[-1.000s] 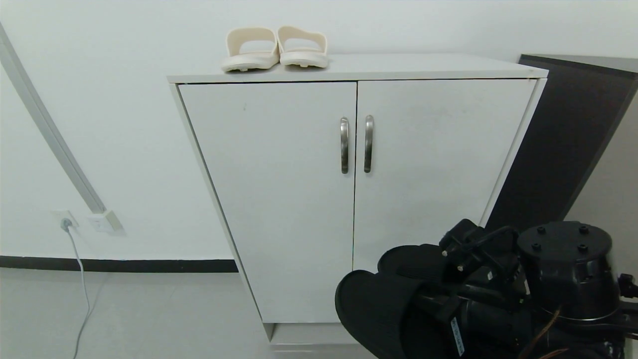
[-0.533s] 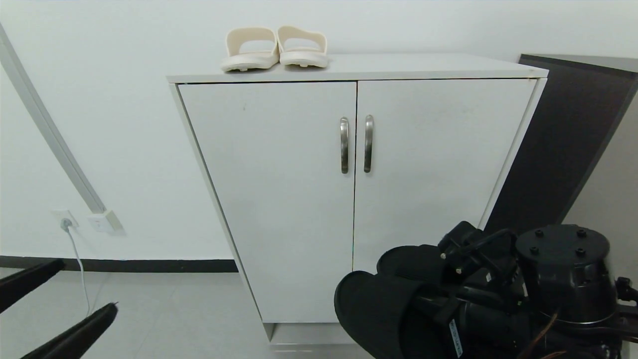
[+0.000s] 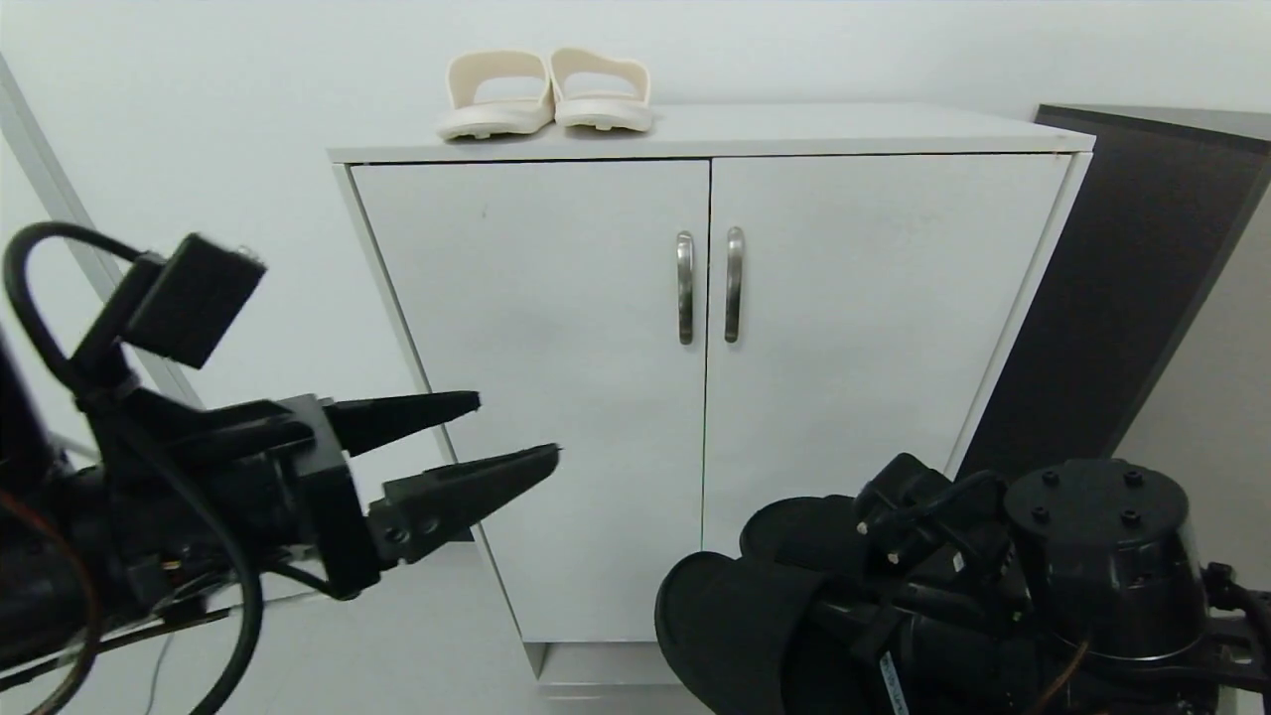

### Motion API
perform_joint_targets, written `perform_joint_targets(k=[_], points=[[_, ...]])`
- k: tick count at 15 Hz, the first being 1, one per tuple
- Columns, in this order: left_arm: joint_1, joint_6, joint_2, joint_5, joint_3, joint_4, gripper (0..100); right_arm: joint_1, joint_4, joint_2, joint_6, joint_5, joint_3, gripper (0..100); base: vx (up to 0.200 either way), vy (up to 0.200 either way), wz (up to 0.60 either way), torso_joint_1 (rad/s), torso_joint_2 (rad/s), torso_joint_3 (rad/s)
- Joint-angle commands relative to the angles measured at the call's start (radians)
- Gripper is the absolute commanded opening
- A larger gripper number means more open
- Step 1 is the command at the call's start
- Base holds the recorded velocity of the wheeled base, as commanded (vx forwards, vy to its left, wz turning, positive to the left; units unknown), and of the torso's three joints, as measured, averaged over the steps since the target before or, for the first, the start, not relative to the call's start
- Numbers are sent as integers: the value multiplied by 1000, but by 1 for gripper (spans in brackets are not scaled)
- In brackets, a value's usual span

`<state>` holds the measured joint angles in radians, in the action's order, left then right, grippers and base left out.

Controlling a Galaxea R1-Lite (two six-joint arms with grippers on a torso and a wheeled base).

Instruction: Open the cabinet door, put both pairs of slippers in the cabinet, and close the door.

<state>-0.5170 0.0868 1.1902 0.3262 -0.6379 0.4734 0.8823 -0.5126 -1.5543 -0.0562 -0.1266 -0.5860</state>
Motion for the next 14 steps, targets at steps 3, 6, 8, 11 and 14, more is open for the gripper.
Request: perform_joint_targets(k=[3, 6, 8, 11, 14], points=[[-187, 70, 255, -38, -183, 63, 100, 4, -15, -6, 1, 1, 5, 0, 0, 0, 0, 0, 0, 0], [-202, 74, 336, -32, -260, 86, 100, 4, -15, -9, 1, 1, 5, 0, 0, 0, 0, 0, 0, 0], [-202, 76, 402, 21, -350, 83, 100, 4, -15, -7, 1, 4, 9, 0, 0, 0, 0, 0, 0, 0], [-198, 83, 477, 109, -431, 82, 100, 18, -14, -9, 1, -1, 12, 0, 0, 0, 0, 0, 0, 0], [-169, 197, 534, 206, -508, 86, 100, 27, -14, -10, 2, -2, 12, 0, 0, 0, 0, 0, 0, 0]])
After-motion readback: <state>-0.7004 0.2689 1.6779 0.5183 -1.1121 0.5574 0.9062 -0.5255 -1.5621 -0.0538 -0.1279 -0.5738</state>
